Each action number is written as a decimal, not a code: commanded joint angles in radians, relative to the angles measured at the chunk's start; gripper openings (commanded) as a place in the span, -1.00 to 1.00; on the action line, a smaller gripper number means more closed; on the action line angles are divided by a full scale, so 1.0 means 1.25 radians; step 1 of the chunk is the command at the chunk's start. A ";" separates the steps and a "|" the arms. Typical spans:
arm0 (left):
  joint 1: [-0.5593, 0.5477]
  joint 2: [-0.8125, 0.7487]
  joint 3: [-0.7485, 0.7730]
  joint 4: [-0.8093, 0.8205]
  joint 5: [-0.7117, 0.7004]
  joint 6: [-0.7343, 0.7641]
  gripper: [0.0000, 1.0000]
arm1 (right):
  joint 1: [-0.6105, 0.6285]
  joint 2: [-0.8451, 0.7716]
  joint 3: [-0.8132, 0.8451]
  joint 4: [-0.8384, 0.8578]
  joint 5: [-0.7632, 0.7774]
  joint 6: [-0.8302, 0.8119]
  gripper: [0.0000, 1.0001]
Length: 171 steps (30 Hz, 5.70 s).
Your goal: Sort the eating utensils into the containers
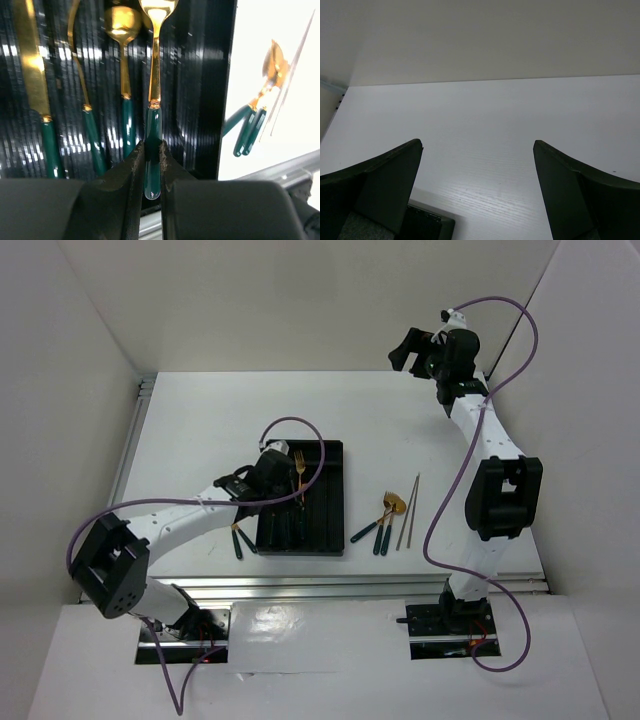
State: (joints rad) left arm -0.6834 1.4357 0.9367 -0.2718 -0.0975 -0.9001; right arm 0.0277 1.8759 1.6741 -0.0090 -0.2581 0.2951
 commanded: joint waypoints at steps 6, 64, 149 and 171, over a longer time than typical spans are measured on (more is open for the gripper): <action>0.003 -0.004 0.025 -0.065 -0.102 -0.010 -1.00 | -0.005 -0.050 -0.008 0.034 0.010 0.000 1.00; 0.202 -0.159 0.017 -0.216 -0.115 0.120 0.50 | -0.005 -0.043 -0.008 0.034 0.003 0.000 1.00; 0.220 -0.284 -0.159 -0.370 -0.152 -0.023 -0.93 | -0.005 -0.030 0.008 0.029 -0.041 0.007 1.00; 0.220 -0.182 -0.233 -0.255 -0.179 -0.174 -0.27 | -0.005 -0.031 0.007 0.037 -0.034 0.000 1.00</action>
State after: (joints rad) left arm -0.4046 1.1954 0.6346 -0.6228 -0.3023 -1.0828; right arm 0.0277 1.8736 1.6676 -0.0074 -0.3019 0.2985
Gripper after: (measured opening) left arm 0.363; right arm 0.999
